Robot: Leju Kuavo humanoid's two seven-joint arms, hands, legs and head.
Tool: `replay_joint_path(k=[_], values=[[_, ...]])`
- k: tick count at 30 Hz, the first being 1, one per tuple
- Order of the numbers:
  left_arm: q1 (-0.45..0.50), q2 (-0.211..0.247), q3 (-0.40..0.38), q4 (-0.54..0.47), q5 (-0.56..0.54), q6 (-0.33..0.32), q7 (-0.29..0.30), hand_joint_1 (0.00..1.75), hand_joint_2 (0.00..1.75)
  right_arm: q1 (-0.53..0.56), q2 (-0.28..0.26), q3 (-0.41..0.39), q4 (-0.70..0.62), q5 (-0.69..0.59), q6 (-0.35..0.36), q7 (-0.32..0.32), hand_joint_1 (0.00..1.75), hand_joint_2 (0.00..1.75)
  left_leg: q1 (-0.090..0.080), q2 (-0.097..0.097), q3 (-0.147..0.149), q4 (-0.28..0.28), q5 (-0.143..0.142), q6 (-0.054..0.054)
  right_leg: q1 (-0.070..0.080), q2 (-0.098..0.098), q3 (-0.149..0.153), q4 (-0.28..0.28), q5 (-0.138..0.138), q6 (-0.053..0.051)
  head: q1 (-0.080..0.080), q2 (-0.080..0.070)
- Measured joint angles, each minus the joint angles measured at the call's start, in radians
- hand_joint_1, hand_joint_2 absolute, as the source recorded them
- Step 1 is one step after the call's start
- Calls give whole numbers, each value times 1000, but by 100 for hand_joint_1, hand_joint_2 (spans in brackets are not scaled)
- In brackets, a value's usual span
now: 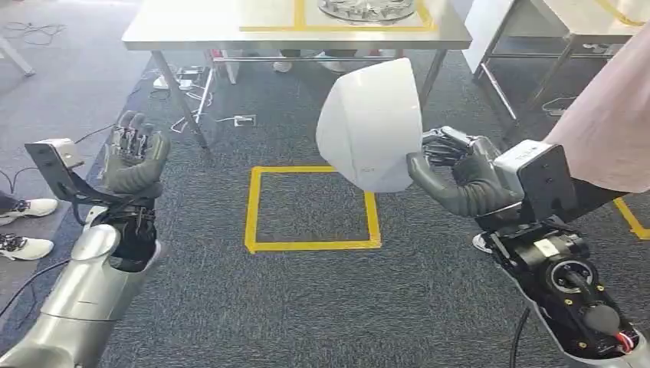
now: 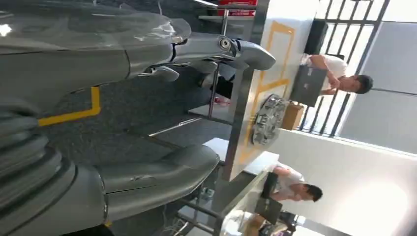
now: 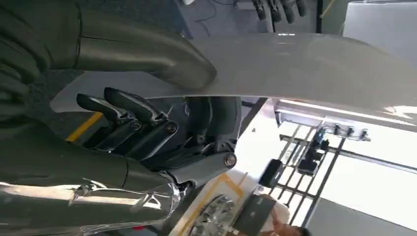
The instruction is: Take the parts from the cabinet and place them on the table.
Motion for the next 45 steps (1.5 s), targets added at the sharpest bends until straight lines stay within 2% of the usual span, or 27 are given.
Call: replay_joint_path(k=[3, 16, 17, 18, 19, 20, 21, 23, 24, 25, 26, 28, 29, 30, 31, 32, 33, 35, 36, 38, 39, 40, 41, 42, 44, 45], values=[[-1, -1, 0, 3, 5, 6, 2, 0, 175, 0, 0, 0, 4, 21, -21, 9, 175, 175, 0, 0, 0, 0, 0, 0, 0, 0, 0, 0, -1, 5, -2, 0], [-2, -5, 0, 11, 11, 5, 10, 0, 175, 0, 0, -1, 12, 29, -29, 10, 175, 175, 2, 1, 0, -3, 0, 0, 3, 1, -1, -1, -1, 5, -10, 0], [-3, -4, 0, 11, 11, 5, 11, 0, 175, 0, 1, -1, 12, 28, -29, 10, 175, 175, -4, -2, 0, 0, -5, 11, -5, -1, 2, -8, 0, 15, -13, 0], [-5, -4, 0, 11, 11, 5, 11, 0, 175, 0, 1, -1, 12, 27, -29, 11, 175, 175, -4, -1, 2, -6, -4, 14, -3, -3, 6, -13, 1, 17, -16, 0], [-6, -4, 0, 10, 11, 4, 11, 0, 175, -2, 1, -2, 11, 27, -29, 11, 175, 175, 3, 0, 18, -25, 2, 20, 4, -3, 11, -15, -3, 22, -16, 0], [-6, -8, 0, 10, 11, 3, 12, 0, 175, -1, 0, -2, 12, 27, -28, 11, 175, 175, 7, 2, 32, -39, 5, 22, -3, 3, -1, 6, -15, 21, -12, 0], [-10, -8, 0, 10, 11, 1, 12, 0, 175, -2, 0, -3, 12, 26, -28, 11, 175, 175, 10, 4, 37, -42, 3, 26, -2, 5, -21, 55, -42, 20, -8, 0], [-12, -8, -1, 11, 12, -2, 12, 0, 175, 3, 1, -4, 12, 26, -27, 11, 175, 175, 9, 3, 42, -42, 0, 28, -3, 7, -123, 251, -117, 24, 3, 0], [-11, -10, -2, 11, 12, -3, 13, 0, 175, 6, 0, -4, 13, 26, -26, 12, 175, 175, 8, 2, 43, -41, -3, 27, -4, 7, -165, 322, -134, 27, 2, 0], [-9, -11, -2, 11, 12, -3, 13, 0, 175, 7, 0, -5, 14, 26, -27, 13, 175, 175, 9, 0, 45, -40, -6, 24, -6, 7, -183, 341, -126, 28, 6, 0], [-9, -12, -2, 11, 12, -3, 14, 0, 175, 7, 0, -5, 14, 23, -25, 13, 175, 175, 11, -3, 49, -38, -10, 19, -9, 7, -177, 308, -91, 29, 9, 0], [-10, -12, -2, 11, 12, -3, 16, 0, 175, 7, 0, -7, 14, 21, -22, 13, 175, 175, 18, -7, 60, -27, -25, 6, -15, 7, -105, 136, 16, 32, 12, 0], [-10, -12, -2, 11, 12, -3, 19, 0, 175, 6, 0, -9, 14, 21, -21, 13, 175, 175, 20, -7, 63, -17, -36, -3, -20, 8, -71, 45, 51, 36, 18, 0], [-11, -12, -2, 11, 12, -3, 19, 0, 175, 5, 1, -8, 16, 19, -19, 13, 175, 175, 13, -9, 57, -13, -41, -12, -11, 14, -51, 39, 28, 38, 23, 0], [-13, -12, -2, 11, 13, -3, 21, 0, 175, 5, 1, -8, 15, 18, -16, 11, 175, 175, 13, -11, 50, -3, -39, -18, -13, 16, -46, 29, 21, 21, 21, 0], [-13, -12, -2, 11, 13, -3, 22, 0, 175, 7, 1, -8, 16, 18, -16, 13, 175, 175, 15, -12, 49, -7, -38, -23, -8, 16, -52, 35, 19, 14, 9, 0], [-11, -13, -3, 11, 13, -3, 22, 0, 175, 7, 1, -8, 16, 18, -14, 13, 175, 175, 16, -12, 50, -12, -37, -27, -5, 17, -53, 38, 16, 6, 9, 0], [-12, -11, -3, 10, 14, -2, 22, 0, 175, 5, 2, -11, 15, 18, -14, 13, 175, 175, 20, -6, 52, -1, -52, -39, -11, 18, -41, 31, 14, -11, 4, 0], [-16, -11, -3, 10, 13, -2, 22, 0, 175, 3, 2, -12, 14, 18, -14, 11, 175, 175, 19, -2, 30, 43, -69, -40, -11, 18, -36, 31, 10, -17, -9, 0], [-17, -11, -3, 10, 14, -2, 22, 0, 175, 3, 2, -11, 14, 18, -13, 12, 175, 175, 16, -1, -74, 219, -130, -41, -7, 17, -32, 31, 4, -26, -28, 0], [-14, -11, -3, 11, 14, -2, 22, 0, 175, 3, 2, -11, 15, 18, -13, 12, 175, 175, 15, -2, -124, 293, -147, -40, -4, 17, -30, 31, 2, -28, -34, 0], [-11, -11, -4, 11, 15, -2, 22, 0, 175, 4, 2, -11, 15, 18, -13, 12, 175, 175, 14, -2, -158, 330, -144, -37, 0, 17, -27, 31, -1, -32, -40, 0], [-9, -11, -4, 11, 15, -2, 22, 0, 175, 4, 2, -11, 16, 18, -13, 12, 175, 175, 13, -2, -167, 315, -114, -32, 3, 17, -22, 31, -6, -33, -45, 0], [-9, -11, -4, 11, 16, -2, 22, 0, 175, 4, 2, -10, 16, 18, -13, 12, 175, 175, 12, -2, -150, 257, -65, -25, 6, 19, -15, 31, -11, -33, -48, 0], [-11, -11, -4, 11, 17, -2, 22, 0, 175, 4, 2, -10, 14, 16, -13, 15, 175, 175, 2, -1, -67, 59, 51, -5, 10, 20, 6, 31, -26, -31, -54, 0], [-14, -11, -4, 11, 17, -3, 22, 0, 175, 4, 2, -10, 14, 15, -13, 16, 175, 175, -6, 0, -42, 23, 40, 4, 12, 20, 7, 29, -30, -27, -53, 0]])
